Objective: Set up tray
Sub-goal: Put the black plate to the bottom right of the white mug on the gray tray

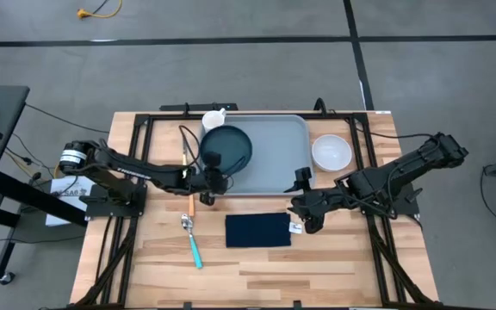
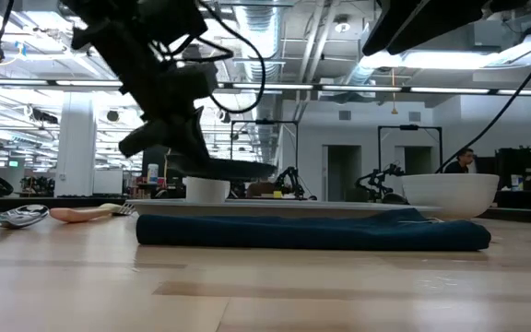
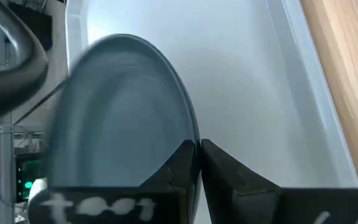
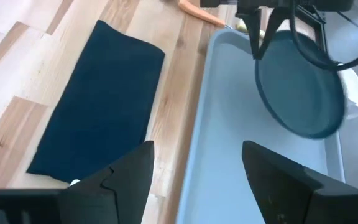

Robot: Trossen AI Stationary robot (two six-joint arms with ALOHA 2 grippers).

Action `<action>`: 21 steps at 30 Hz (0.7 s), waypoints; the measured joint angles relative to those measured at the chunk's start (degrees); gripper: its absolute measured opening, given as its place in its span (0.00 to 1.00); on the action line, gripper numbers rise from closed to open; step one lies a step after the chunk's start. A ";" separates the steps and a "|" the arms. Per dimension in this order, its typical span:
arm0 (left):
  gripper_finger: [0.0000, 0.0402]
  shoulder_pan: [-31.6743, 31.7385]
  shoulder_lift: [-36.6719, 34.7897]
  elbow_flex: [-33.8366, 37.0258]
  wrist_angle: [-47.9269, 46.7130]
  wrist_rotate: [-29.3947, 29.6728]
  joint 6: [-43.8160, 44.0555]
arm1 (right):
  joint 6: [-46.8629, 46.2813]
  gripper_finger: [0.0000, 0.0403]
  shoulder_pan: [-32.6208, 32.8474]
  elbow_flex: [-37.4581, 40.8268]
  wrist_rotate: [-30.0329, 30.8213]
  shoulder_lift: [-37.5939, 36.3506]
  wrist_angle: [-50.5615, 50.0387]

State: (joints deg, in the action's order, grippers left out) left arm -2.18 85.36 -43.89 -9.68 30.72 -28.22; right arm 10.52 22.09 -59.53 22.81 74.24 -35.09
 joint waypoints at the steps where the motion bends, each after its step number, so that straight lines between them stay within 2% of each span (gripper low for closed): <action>1: 0.01 0.03 0.00 1.12 1.98 0.00 -0.02 | -0.01 0.59 0.00 0.00 0.00 0.00 0.00; 5: 0.01 0.04 0.00 4.47 10.35 -0.24 -1.02 | -0.02 0.59 -0.06 0.00 0.00 0.00 0.00; 8: 0.01 0.04 0.00 5.43 14.77 -3.96 -3.22 | -0.02 0.59 -0.07 0.00 0.00 0.00 0.00; 11: 0.01 -0.02 0.00 5.43 15.57 -7.10 -4.72 | -0.04 0.59 -0.07 0.02 0.00 0.00 0.00; 19: 0.01 0.03 0.00 5.43 15.19 -8.05 -3.37 | -0.06 0.59 -0.07 0.00 0.00 0.00 0.00; 21: 0.01 0.03 0.00 5.43 14.80 -9.97 -2.31 | -0.08 0.59 -0.07 0.00 0.00 0.00 0.00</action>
State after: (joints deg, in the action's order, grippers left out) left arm -2.15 85.36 -38.46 5.12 20.74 -30.53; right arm 10.44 22.02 -59.53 22.81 74.24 -35.09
